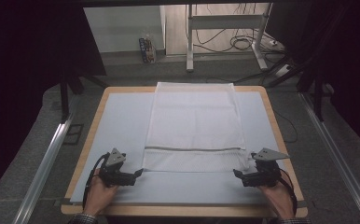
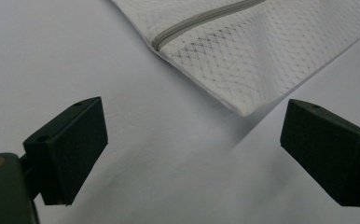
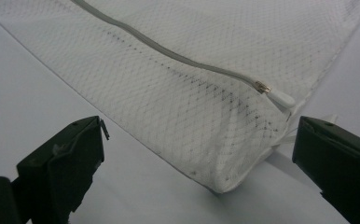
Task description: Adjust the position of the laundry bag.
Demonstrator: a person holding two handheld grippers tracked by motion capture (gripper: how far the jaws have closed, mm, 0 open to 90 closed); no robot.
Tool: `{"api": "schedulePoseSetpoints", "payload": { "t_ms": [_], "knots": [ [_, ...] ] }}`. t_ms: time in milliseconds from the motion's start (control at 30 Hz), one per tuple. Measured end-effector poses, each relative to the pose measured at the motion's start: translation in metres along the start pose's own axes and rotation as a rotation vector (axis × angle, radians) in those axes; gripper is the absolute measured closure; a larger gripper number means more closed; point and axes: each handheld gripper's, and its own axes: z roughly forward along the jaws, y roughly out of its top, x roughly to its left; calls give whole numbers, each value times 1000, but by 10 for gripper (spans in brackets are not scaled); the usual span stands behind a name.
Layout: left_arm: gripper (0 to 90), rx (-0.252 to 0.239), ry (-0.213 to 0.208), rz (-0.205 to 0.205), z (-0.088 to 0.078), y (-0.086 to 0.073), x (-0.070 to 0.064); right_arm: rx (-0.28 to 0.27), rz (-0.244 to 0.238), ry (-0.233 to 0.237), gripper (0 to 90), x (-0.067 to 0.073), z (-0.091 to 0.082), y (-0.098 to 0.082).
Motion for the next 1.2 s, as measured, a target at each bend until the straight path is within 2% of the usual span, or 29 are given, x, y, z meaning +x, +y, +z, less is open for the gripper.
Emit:
{"api": "schedulePoseSetpoints", "payload": {
  "t_ms": [100,167,233,333,400,433,467,533,800,867,900,1033,1067,1167,1200],
  "knots": [
    [71,12,1,5,2,3,-3,1,-3,2,24,0,1,1],
    [66,15,-9,-10,3,6,-3,-5,4,0,25,0,2,2],
    [67,25,-22,-29,6,9,-2,-11,38,5,25,-2,5,5],
    [62,34,-15,-32,9,10,-1,-17,49,-4,24,-2,6,6],
    [52,20,-36,-47,10,13,1,-13,53,-22,20,-3,10,8],
    [56,20,-36,-47,10,13,1,-10,63,-16,18,-4,11,9],
    [64,15,-50,-69,10,16,3,-2,79,-12,18,-4,12,10],
    [82,17,-53,-82,12,18,5,11,102,0,23,-7,15,11],
    [144,17,-41,-56,19,25,9,44,118,-21,115,-17,18,19],
    [161,13,-36,-57,22,28,11,57,110,-28,180,-19,20,21],
    [193,12,-29,-58,24,31,14,79,90,-37,237,-21,22,23],
    [238,16,-13,-48,31,37,18,105,76,-54,317,-22,24,27],
    [248,16,-13,-48,31,37,18,105,76,-54,317,-22,24,27],
    [262,45,13,-8,38,43,21,104,90,-55,328,-27,25,31],
    [264,45,8,-10,40,45,23,104,92,-60,337,-29,26,31]
  ]
}}
